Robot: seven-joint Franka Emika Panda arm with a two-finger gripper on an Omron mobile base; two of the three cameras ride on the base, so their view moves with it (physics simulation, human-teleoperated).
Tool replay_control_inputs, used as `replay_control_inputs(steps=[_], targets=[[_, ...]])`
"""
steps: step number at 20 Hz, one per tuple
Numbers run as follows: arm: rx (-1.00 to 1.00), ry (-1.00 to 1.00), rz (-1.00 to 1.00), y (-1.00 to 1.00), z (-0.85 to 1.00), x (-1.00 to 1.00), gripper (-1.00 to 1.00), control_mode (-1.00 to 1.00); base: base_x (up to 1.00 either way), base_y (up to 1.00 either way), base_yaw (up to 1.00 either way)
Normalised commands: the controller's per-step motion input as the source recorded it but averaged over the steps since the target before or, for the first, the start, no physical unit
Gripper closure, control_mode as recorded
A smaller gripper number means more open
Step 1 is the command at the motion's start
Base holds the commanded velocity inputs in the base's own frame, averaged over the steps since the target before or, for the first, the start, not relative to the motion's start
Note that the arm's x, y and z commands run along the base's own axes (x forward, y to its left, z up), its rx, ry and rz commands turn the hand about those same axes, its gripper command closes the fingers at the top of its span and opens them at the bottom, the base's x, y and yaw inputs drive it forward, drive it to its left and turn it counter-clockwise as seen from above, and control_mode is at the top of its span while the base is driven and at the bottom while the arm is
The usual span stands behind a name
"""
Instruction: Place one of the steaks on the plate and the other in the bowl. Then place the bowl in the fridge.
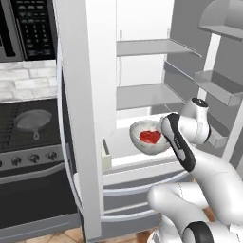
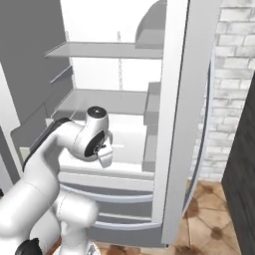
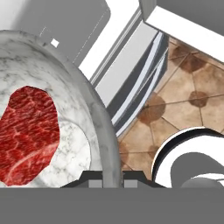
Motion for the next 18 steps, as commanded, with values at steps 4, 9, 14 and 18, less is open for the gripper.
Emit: replay_control_inputs(steps=[4,9,14,18], targets=[[0.0,0.0,0.0,0.0,0.0,0.0,1.0,1.0,0.46,-0.12,0.01],[0.0,0.0,0.0,0.0,0.0,0.0,1.0,1.0,0.33,-0.18,0.02],[0.0,0.0,0.0,0.0,0.0,0.0,1.0,1.0,0.19,-0.34,0.03],[0.0,0.0,0.0,0.0,0.0,0.0,1.0,1.0,0.32,-0.29,0.03]])
